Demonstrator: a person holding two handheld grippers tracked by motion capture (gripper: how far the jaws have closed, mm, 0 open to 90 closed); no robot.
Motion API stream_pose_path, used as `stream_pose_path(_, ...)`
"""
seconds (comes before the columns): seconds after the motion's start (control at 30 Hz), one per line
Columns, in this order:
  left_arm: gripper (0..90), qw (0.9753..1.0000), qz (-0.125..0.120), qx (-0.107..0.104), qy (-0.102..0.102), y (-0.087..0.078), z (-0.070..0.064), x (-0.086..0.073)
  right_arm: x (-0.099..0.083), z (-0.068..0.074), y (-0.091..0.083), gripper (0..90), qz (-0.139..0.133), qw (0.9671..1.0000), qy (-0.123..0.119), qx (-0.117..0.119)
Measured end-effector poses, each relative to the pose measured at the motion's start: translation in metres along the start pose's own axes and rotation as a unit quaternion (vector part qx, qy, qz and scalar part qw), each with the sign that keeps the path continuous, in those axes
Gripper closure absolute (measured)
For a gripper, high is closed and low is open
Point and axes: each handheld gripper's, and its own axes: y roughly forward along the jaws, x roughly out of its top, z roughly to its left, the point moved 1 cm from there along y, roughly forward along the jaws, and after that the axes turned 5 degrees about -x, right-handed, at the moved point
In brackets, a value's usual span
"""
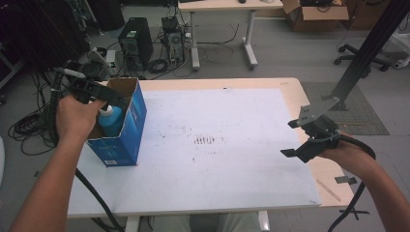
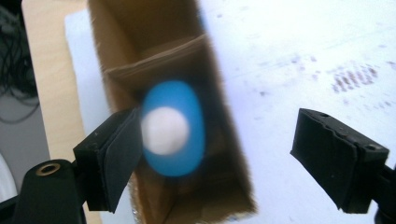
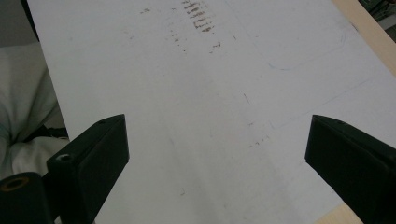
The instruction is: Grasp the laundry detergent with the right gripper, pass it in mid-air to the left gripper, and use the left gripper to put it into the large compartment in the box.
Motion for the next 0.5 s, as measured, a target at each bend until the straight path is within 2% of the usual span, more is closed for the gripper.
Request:
stream_pose_path(0.23,14.0,0.9988,0.004,-0.023,0.042,-0.020,-0.029,0.006,0.000,0.001,-0.002,5.8,-0.002,1.0000,0.001,0.000)
stream_pose_path(0.33,9.6,0.9975,0.011,-0.041,0.057,-0.023,-0.040,0.009,0.000,0.001,-0.003,5.8,-0.003,1.0000,0.002,-0.001)
stream_pose_path(0.4,8.8,0.9961,0.012,-0.050,0.072,-0.025,-0.048,0.010,0.000,0.001,-0.004,5.8,-0.003,1.0000,0.002,-0.002)
stream_pose_path(0.5,7.4,0.9946,0.010,-0.062,0.083,-0.027,-0.057,0.012,-0.001,0.002,-0.005,5.8,-0.003,1.0000,0.003,-0.003)
